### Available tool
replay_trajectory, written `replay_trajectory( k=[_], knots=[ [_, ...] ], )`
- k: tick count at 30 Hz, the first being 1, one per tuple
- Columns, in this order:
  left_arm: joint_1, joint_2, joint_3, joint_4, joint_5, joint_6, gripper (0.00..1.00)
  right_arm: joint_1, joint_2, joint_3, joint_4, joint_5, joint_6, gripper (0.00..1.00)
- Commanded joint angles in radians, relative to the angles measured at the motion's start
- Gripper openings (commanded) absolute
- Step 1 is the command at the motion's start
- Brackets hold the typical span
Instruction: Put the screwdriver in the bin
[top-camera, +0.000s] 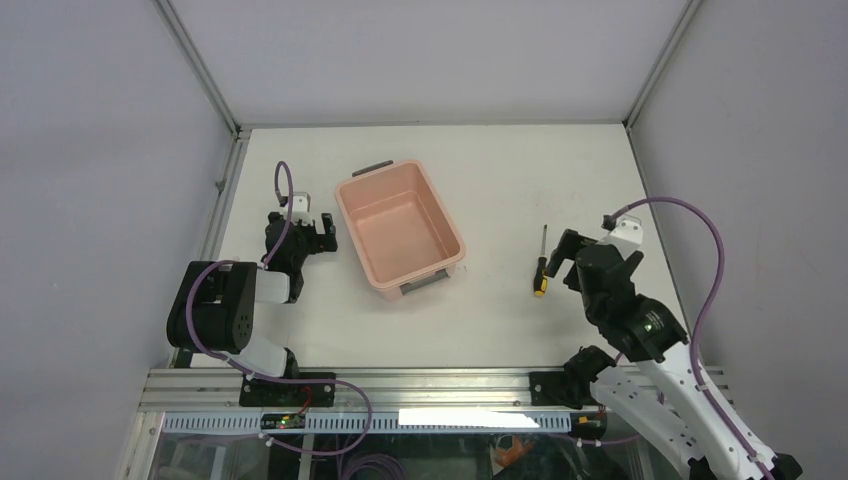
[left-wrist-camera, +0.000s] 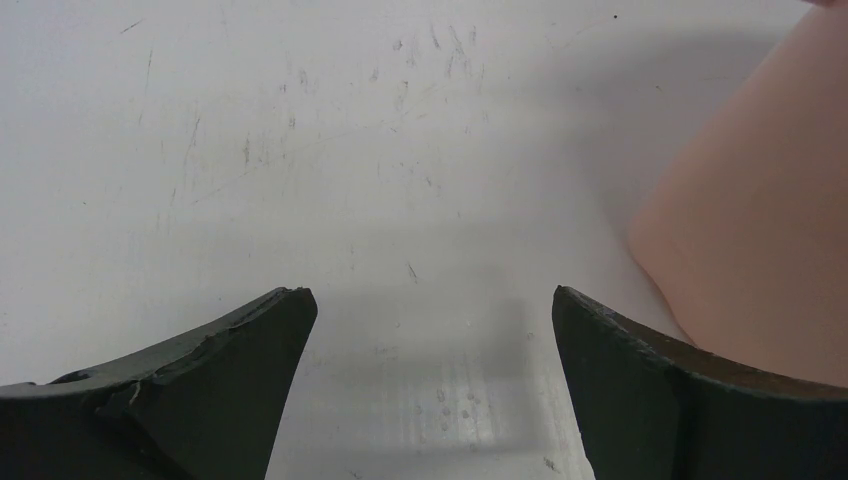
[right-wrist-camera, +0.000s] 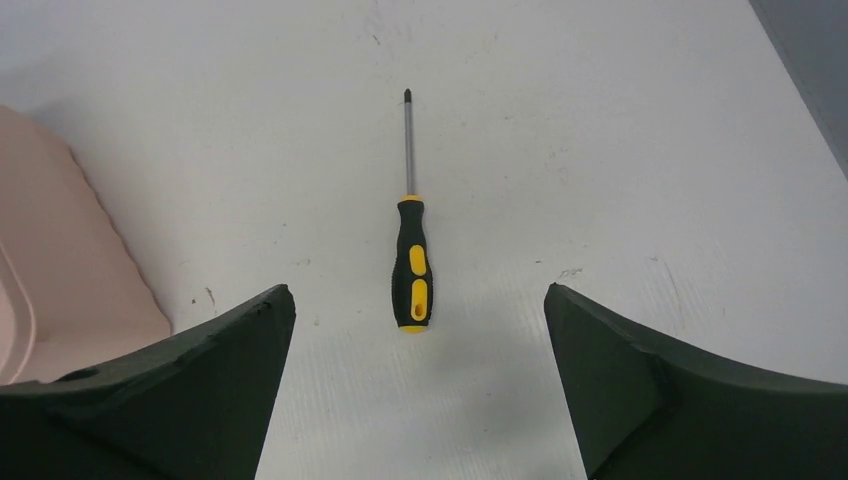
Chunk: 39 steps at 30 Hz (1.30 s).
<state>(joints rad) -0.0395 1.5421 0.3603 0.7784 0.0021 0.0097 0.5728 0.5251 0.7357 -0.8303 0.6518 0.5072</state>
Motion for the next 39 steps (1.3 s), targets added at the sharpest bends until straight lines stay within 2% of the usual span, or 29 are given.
replay_trajectory(
  k=[1,12,20,26,29,31,34,35,37,39],
  knots=[
    [-0.008,-0.034,0.023,0.025,0.013,-0.019,0.99,-0.002,0.064,0.039,0.041,-0.047,0.009,0.99],
    [-0.007,-0.035,0.023,0.025,0.013,-0.019,0.99,-0.029,0.485,-0.001,0.177,-0.256,0.024,0.99],
    [-0.007,-0.035,0.023,0.025,0.013,-0.019,0.99,-0.180,0.701,-0.046,0.300,-0.406,0.048,0.97],
    [-0.007,-0.035,0.023,0.026,0.014,-0.019,0.99,-0.291,0.843,-0.049,0.388,-0.495,0.044,0.91],
    [-0.007,-0.035,0.023,0.025,0.014,-0.019,0.99,-0.310,0.916,-0.032,0.403,-0.514,0.050,0.78],
    [-0.007,-0.034,0.023,0.025,0.013,-0.019,0.99,-0.312,0.949,-0.018,0.401,-0.508,0.055,0.58],
    [-0.007,-0.035,0.023,0.025,0.013,-0.019,0.99,-0.312,0.964,0.017,0.369,-0.489,0.052,0.19],
    [-0.007,-0.035,0.023,0.025,0.014,-0.019,0.99,-0.312,0.957,0.031,0.352,-0.483,0.047,0.11],
    [-0.007,-0.034,0.023,0.025,0.013,-0.019,0.99,-0.312,0.927,0.068,0.308,-0.461,0.033,0.00],
    [-0.007,-0.034,0.023,0.025,0.014,-0.019,0.99,-0.312,0.885,0.114,0.248,-0.428,0.008,0.00]
  ],
)
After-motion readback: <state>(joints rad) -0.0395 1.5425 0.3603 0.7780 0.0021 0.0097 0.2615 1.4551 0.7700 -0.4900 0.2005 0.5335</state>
